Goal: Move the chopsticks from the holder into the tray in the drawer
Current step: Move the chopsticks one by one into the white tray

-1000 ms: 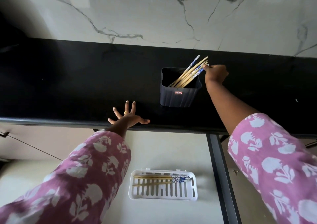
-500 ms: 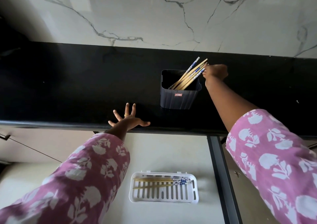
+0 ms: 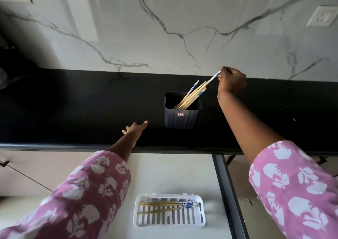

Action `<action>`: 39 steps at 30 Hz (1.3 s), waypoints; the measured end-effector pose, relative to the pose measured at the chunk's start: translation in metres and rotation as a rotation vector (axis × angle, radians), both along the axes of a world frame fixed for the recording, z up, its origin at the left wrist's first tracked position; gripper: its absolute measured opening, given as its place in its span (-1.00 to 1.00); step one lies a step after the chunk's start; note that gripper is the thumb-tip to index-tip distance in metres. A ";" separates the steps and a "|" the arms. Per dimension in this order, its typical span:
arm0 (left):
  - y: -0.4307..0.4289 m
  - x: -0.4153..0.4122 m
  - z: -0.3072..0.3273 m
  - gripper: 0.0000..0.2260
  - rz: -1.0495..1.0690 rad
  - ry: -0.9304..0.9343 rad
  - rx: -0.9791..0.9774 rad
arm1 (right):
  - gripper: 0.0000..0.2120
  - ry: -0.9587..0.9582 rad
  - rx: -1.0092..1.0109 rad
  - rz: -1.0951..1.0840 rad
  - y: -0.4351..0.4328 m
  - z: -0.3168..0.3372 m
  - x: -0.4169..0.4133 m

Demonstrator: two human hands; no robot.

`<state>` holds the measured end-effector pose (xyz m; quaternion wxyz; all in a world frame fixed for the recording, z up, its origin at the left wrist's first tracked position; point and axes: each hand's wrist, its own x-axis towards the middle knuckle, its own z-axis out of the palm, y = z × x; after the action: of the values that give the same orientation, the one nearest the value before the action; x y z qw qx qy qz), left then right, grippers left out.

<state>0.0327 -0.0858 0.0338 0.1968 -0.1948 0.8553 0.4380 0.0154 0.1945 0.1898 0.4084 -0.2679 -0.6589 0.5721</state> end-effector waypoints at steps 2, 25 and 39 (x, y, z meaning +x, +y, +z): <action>0.016 -0.003 0.018 -0.39 0.011 0.086 0.096 | -0.85 0.068 -0.069 -0.015 -0.007 0.005 0.013; 0.077 0.041 0.163 -0.71 0.229 0.607 1.074 | -0.69 0.195 -1.244 0.235 -0.080 -0.060 0.150; 0.075 0.063 0.167 -0.75 -0.125 0.777 0.778 | -0.78 -0.309 0.197 0.391 -0.090 -0.043 0.142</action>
<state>0.0960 -0.0105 0.2003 -0.0504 0.1193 0.6501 0.7487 0.1570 0.1046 0.1472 0.2091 -0.1785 -0.8052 0.5254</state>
